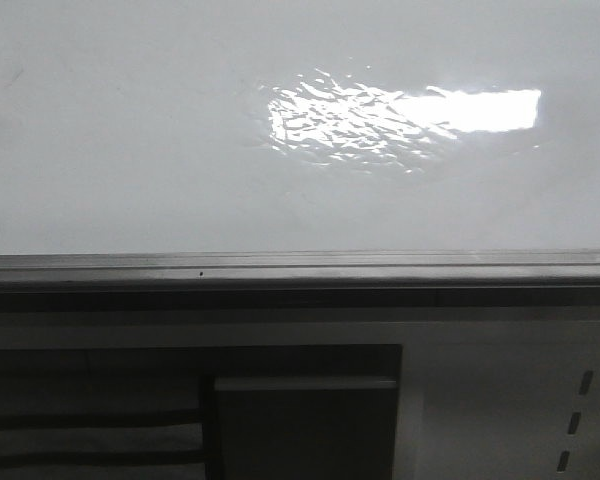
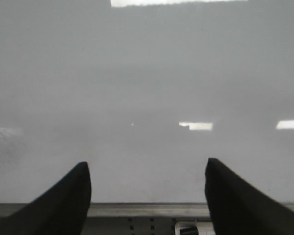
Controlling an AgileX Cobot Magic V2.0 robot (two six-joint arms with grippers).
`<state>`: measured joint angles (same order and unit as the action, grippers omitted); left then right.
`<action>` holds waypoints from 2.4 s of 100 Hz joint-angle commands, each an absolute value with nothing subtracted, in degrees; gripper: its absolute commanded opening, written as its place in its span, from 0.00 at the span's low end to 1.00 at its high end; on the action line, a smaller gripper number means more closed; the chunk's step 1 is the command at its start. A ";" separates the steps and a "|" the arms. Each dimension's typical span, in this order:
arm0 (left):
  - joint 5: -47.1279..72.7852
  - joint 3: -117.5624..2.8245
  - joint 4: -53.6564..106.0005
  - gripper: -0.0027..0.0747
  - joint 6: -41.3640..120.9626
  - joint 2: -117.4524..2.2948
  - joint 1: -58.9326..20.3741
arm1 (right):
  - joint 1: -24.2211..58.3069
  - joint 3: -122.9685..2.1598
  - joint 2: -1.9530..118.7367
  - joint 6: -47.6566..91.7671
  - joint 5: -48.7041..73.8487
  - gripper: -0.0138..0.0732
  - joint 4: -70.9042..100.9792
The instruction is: Write number 4 on whiteboard
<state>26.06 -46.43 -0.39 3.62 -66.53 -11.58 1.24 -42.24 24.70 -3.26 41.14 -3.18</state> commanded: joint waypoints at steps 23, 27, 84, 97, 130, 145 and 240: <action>39.56 -60.14 7.95 0.01 23.02 -65.33 -20.02 | 0.82 -54.33 38.50 22.08 50.57 0.67 18.45; 41.71 -61.37 10.05 0.01 26.23 -65.33 -22.35 | 0.82 -55.62 40.32 27.77 53.04 0.67 23.68; 53.71 -72.47 19.57 0.01 46.07 -74.64 -48.41 | 16.78 -65.28 61.69 67.64 64.32 0.60 43.10; 53.71 -74.16 19.57 0.01 46.07 -75.63 -49.24 | 21.20 -65.32 63.67 69.94 61.43 0.60 43.13; 53.25 -74.28 19.57 0.01 48.70 -75.63 -49.24 | 25.17 -65.32 66.23 70.06 57.25 0.53 43.34; 53.12 -74.28 19.57 0.01 48.83 -75.63 -49.24 | 25.17 -65.32 66.23 70.06 57.02 0.45 44.83; 47.83 -73.17 17.44 0.48 35.90 -67.64 -41.36 | 25.17 -65.53 59.61 52.89 51.34 0.10 26.23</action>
